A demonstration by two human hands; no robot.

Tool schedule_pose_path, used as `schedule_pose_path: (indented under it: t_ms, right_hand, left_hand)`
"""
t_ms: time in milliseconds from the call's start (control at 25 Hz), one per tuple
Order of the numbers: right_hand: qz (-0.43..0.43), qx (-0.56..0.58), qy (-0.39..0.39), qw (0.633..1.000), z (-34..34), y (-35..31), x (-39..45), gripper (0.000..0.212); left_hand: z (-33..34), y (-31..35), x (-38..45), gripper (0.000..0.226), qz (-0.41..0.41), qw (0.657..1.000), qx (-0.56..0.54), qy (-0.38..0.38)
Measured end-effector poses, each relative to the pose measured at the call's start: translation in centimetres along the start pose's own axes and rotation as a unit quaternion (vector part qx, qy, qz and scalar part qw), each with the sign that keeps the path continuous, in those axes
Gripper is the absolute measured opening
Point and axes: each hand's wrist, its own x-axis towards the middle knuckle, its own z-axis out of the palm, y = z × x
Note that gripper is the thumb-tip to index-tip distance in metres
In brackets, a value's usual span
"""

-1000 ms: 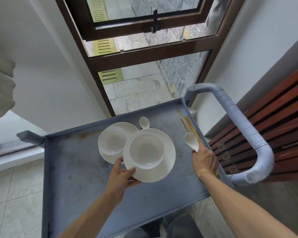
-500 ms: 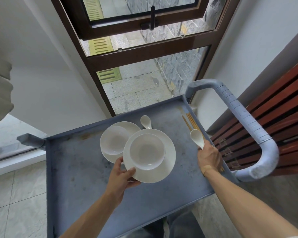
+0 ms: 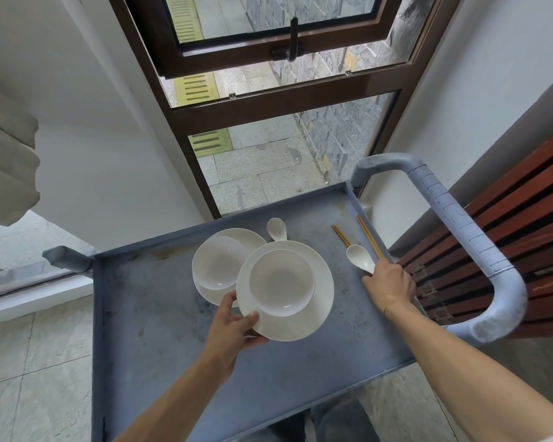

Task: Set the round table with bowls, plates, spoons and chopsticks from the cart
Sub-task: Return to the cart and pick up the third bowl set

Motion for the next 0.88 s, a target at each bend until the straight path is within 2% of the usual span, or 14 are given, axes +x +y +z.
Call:
schedule_pose_path:
  t_ms: [200,400,640,760,840,880]
  right_hand:
    - [-0.095,-0.112,-0.032,0.989,-0.8,-0.7,0.7,0.028]
    - [-0.140,-0.139,-0.017,0.980,-0.4,-0.9,-0.2,0.030]
    - [-0.184,-0.182,-0.010,0.966,0.1,-1.0,-1.6,0.015]
    - [-0.150,-0.116,0.024,0.982,0.3,-0.4,-2.3,0.018]
    - [-0.090,0.040,0.013,0.995,0.0,0.1,-2.9,0.022]
    - [-0.055,0.153,0.003,0.987,-0.3,0.4,-3.3,0.021]
  left_hand:
    - [0.1,0.4,0.1,0.044,0.004,1.000,0.004,0.001]
    - [0.5,1.0,0.2,0.044,0.008,1.000,0.007,-0.010]
    - [1.2,2.1,0.9,0.042,0.017,0.999,0.027,-0.030]
    - [1.6,2.5,1.2,0.041,0.021,0.998,0.041,-0.042]
    - [2.1,2.9,1.4,0.040,0.023,0.997,0.050,-0.053]
    - [2.4,3.1,1.4,0.040,0.023,0.996,0.056,-0.060]
